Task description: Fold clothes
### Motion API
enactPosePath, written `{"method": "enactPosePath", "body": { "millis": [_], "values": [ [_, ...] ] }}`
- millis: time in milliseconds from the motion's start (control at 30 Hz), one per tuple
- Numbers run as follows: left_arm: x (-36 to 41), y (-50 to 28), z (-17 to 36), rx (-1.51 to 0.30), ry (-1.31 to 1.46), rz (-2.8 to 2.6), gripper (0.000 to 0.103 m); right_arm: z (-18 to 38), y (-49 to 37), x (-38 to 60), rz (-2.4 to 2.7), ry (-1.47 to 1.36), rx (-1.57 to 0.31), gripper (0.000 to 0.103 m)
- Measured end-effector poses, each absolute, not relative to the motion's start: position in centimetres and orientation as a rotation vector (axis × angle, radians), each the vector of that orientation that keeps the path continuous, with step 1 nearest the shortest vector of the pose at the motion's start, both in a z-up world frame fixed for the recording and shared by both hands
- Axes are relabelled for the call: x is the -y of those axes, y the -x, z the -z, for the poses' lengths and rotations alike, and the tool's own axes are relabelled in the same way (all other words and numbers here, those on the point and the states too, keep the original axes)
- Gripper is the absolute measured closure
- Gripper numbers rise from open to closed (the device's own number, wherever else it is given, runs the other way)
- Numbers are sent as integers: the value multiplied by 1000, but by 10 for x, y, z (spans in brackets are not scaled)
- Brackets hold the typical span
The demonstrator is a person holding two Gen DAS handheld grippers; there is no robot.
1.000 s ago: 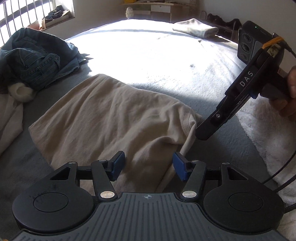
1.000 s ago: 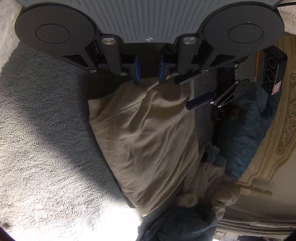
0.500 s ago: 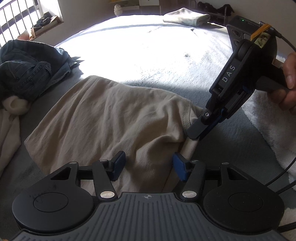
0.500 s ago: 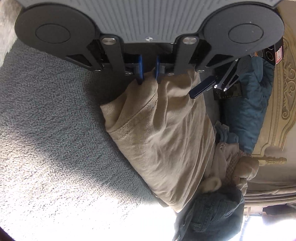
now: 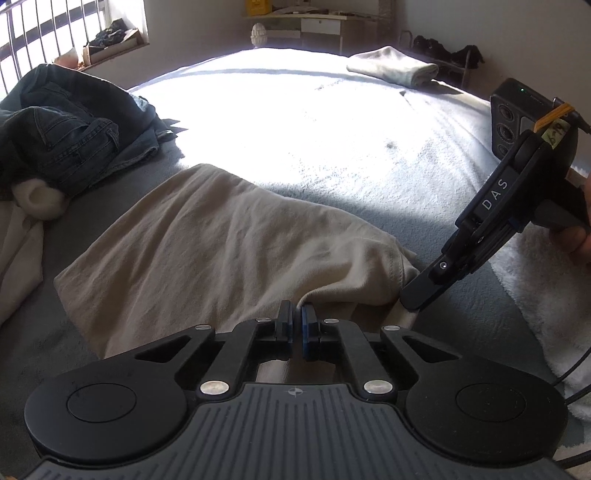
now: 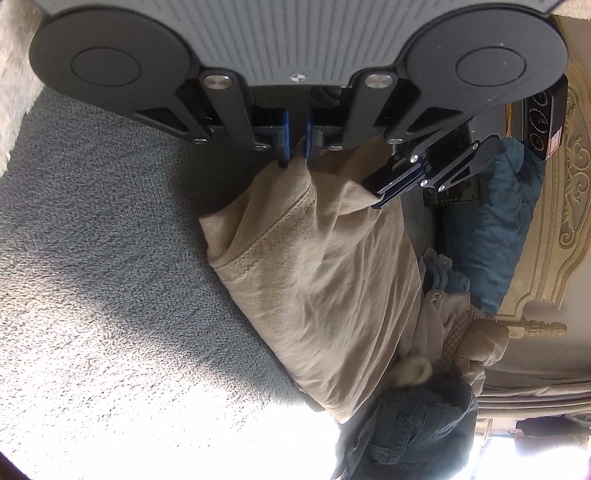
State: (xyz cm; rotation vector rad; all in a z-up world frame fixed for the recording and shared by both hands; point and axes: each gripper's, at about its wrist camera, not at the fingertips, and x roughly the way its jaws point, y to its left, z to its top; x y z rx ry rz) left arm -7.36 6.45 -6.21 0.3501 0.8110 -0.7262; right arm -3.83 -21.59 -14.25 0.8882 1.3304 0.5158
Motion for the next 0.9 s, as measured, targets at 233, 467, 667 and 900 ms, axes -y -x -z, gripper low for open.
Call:
{"method": "enactPosePath", "body": {
  "millis": [233, 467, 667, 900],
  "values": [
    [-70, 73, 57, -798, -276, 723, 100, 140, 34, 214, -537, -940, -1297, 95],
    [-80, 69, 55, -808, -185, 732, 100, 147, 19, 203, -542, -1009, -1244, 91],
    [-81, 74, 58, -838, -168, 728, 63, 155, 20, 209, -548, -1136, -1237, 67],
    [-67, 70, 71, -840, -229, 672, 77, 141, 22, 209, -597, -1131, -1180, 54]
  ]
}}
